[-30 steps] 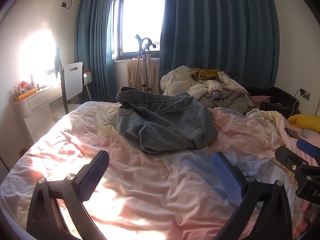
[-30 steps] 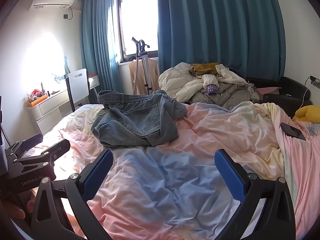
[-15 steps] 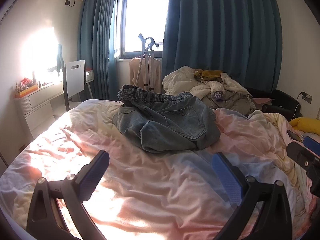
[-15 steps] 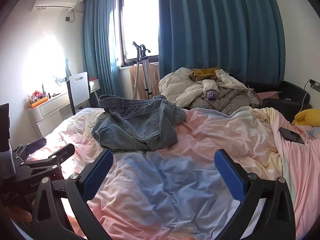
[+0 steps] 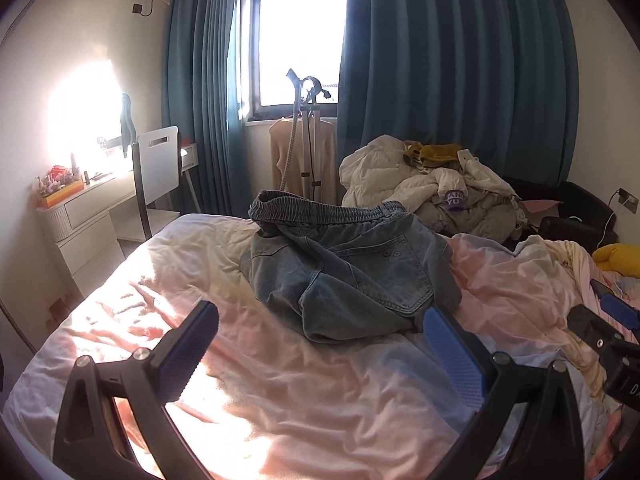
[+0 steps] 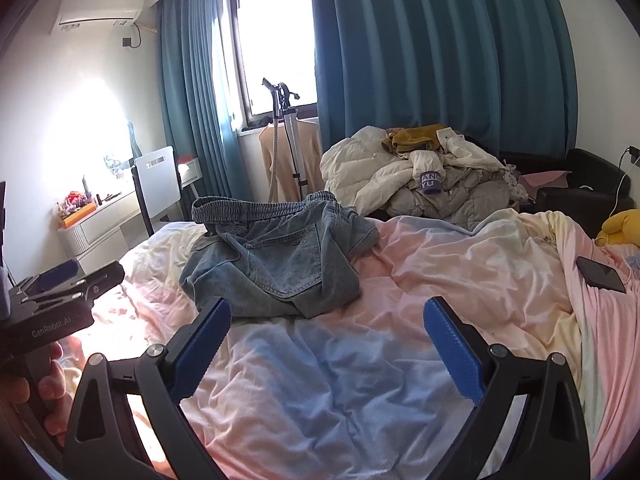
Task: Fold clothes
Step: 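Grasp the jeans waistband with the right gripper and lift it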
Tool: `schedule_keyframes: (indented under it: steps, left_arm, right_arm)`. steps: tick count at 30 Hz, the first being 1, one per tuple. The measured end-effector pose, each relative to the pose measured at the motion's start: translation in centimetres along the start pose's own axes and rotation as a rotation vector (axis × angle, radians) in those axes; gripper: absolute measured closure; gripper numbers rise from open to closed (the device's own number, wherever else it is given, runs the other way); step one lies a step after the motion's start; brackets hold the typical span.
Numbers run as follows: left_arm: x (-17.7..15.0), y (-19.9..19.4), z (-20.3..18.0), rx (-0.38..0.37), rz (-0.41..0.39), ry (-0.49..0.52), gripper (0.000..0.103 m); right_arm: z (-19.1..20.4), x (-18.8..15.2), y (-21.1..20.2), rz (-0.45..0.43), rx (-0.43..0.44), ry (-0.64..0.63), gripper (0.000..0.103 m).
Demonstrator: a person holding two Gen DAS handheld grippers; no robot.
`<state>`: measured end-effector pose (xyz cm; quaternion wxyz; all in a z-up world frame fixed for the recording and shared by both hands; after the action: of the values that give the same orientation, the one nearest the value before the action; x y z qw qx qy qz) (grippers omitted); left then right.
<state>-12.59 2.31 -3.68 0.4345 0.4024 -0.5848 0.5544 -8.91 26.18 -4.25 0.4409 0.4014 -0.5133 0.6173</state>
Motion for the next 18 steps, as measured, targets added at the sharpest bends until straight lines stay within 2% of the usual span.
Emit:
schedule_keyframes:
  steps: [5, 12, 15, 18]
  left_arm:
    - [-1.4, 2.4, 1.7, 0.030, 0.032, -0.009, 0.000]
    - [-3.3, 5.6, 4.4, 0.065, 0.046, -0.017, 0.000]
    - [-4.3, 7.4, 5.4, 0.070, 0.059, -0.027, 0.000]
    - [-5.8, 9.4, 5.7, 0.058, 0.083, -0.036, 0.000]
  right_arm:
    - [1.2, 1.1, 5.6, 0.004, 0.060, 0.004, 0.005]
    - [5.3, 1.2, 17.8, 0.063, 0.168, 0.025, 0.008]
    - [6.4, 1.6, 23.9, 0.086, 0.150, -0.013, 0.008]
    - [4.9, 2.1, 30.4, 0.113, 0.096, -0.005, 0.008]
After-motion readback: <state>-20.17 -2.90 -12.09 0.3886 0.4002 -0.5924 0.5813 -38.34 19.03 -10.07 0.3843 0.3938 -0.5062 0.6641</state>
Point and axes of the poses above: each gripper's, at about its wrist camera, not at the fingertips, and y roughly the way its jaws point, z to its left, x to its top, the point moved 9 cm from there along y, roughly the way its jaws point, and after that the axes turned 11 degrees about -z, right-handed, at the moved point
